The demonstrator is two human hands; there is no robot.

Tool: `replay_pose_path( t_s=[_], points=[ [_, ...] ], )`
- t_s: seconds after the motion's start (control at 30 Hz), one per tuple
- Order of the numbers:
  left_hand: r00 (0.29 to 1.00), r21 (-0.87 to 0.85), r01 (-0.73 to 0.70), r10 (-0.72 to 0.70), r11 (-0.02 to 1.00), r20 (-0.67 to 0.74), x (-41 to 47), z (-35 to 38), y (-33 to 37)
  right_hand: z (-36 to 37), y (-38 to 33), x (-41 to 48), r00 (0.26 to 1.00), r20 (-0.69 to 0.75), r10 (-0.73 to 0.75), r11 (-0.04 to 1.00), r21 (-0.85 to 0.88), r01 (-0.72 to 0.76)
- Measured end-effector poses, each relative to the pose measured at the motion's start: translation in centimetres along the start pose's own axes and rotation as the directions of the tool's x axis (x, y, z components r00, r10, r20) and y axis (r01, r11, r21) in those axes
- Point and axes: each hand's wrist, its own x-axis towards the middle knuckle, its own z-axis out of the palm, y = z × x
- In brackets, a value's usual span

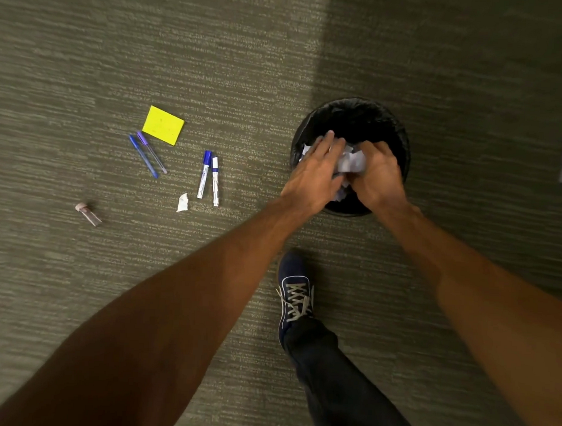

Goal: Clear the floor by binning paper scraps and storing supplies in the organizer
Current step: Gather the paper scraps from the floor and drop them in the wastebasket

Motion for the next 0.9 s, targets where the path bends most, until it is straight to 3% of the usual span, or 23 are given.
replay_pose_path(
  t_s=[0.17, 0.33, 0.47, 0.63, 0.77, 0.9],
  points=[
    [0.983, 0.022, -0.013, 0.017, 1.0, -0.182, -3.2, -2.7, -1.4, -0.2, -2.3, -1.9, 0.983, -0.13, -0.127, 0.992, -0.036, 0.123],
    [0.95, 0.162, 0.14, -0.087, 0.977, -0.299, -8.8, -4.8, -6.9, 1.5, -7.6, -5.0, 0.913, -0.232, -0.336, 0.941, -0.033, 0.337],
    [0.919, 0.284, 0.284, -0.177, 0.916, -0.351, -14.2, -5.7, -13.3, 5.7, -12.6, -7.1, 0.895, -0.145, -0.421, 0.904, 0.012, 0.427],
    [0.89, 0.338, 0.395, -0.264, 0.854, -0.373, -19.3, -6.6, -21.0, 13.4, -18.4, -8.3, 0.904, 0.079, -0.42, 0.907, 0.033, 0.419],
    [0.882, 0.332, 0.427, -0.306, 0.841, -0.359, -22.0, -6.0, -26.9, 20.4, -21.7, -8.0, 0.883, 0.241, -0.402, 0.914, 0.059, 0.401],
    [0.884, 0.348, 0.438, -0.328, 0.829, -0.333, -23.5, -4.5, -32.4, 27.4, -23.7, -6.7, 0.891, 0.299, -0.342, 0.939, 0.079, 0.334]
  ],
)
